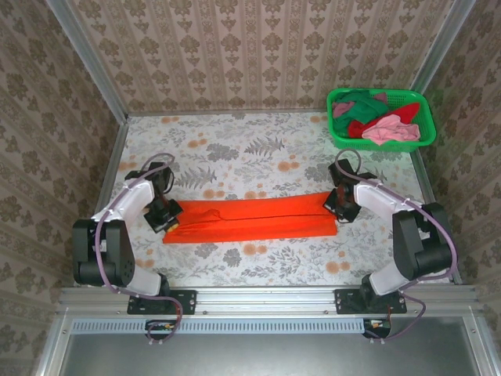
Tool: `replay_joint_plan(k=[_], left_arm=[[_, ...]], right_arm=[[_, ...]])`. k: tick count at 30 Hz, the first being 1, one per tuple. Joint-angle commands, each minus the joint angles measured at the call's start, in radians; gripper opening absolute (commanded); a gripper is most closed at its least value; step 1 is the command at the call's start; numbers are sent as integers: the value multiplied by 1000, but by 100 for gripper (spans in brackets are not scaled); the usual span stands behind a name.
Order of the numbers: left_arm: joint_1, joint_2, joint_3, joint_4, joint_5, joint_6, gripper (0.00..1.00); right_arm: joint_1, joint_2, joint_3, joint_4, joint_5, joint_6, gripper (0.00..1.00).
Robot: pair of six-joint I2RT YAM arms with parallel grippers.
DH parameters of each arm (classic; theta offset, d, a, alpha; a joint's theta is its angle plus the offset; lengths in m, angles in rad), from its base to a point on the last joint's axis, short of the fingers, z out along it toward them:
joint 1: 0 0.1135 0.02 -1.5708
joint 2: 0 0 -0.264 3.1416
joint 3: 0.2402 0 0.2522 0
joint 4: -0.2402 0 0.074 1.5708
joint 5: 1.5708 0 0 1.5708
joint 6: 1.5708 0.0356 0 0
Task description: Fold and stack the t-shirts
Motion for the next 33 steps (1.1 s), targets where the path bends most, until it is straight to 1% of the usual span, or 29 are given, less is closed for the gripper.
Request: replay_joint_plan(k=[1,11,17,23,26,28,33], left_arm=[[13,1,-29,-4,-54,-6,0],[12,58,-69,39,-48,-4,0],[12,59,-47,35,-45,-11,0],[12,61,36,-2,-46,0,0],[14,60,72,-23,-51,10,0],[16,58,93,-36,-58,15,0],[27,55,100,-39,-60,27,0]], right_arm=[[-3,36,-20,7,37,10,0],[6,93,18,-10,29,-6,0],[14,-12,-13,-21,32,11,0],[22,-122,-12,-60,20,18,0],[33,-141,-16,-82,12,35,0],[46,-184,-24,-91,12,51,0],[63,-211,-46,-100,20,70,0]])
